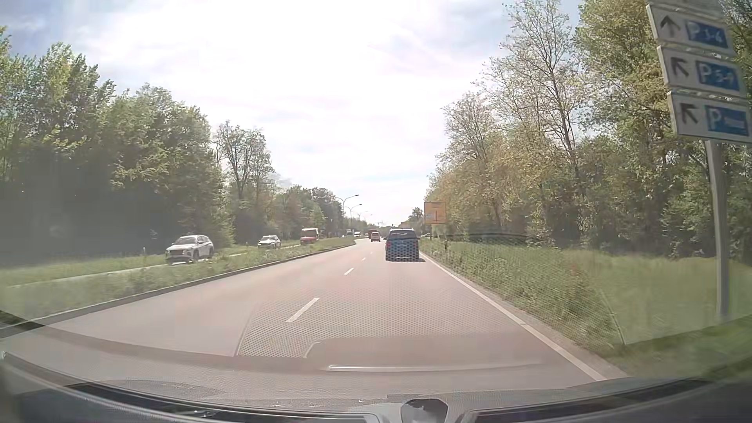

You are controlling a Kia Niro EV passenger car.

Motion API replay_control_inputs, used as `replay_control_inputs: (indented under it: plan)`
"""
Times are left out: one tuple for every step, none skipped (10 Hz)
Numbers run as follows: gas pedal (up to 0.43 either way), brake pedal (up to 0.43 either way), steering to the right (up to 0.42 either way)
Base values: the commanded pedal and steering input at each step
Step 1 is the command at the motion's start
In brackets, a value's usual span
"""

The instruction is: Follow the waypoints while adhering to traffic rules and regulations

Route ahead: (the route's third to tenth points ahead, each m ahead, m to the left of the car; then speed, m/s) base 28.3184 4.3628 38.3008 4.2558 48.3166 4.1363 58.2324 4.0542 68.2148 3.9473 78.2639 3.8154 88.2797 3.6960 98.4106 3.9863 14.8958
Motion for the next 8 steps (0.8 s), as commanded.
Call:
replay_control_inputs:
  plan:
    - [0.087, 0.0, 0.0]
    - [0.087, 0.0, 0.0]
    - [0.087, 0.0, 0.0]
    - [0.087, 0.0, 0.0]
    - [0.087, 0.0, 0.0]
    - [0.087, 0.0, 0.0]
    - [0.087, 0.0, 0.0]
    - [0.087, 0.0, 0.0]
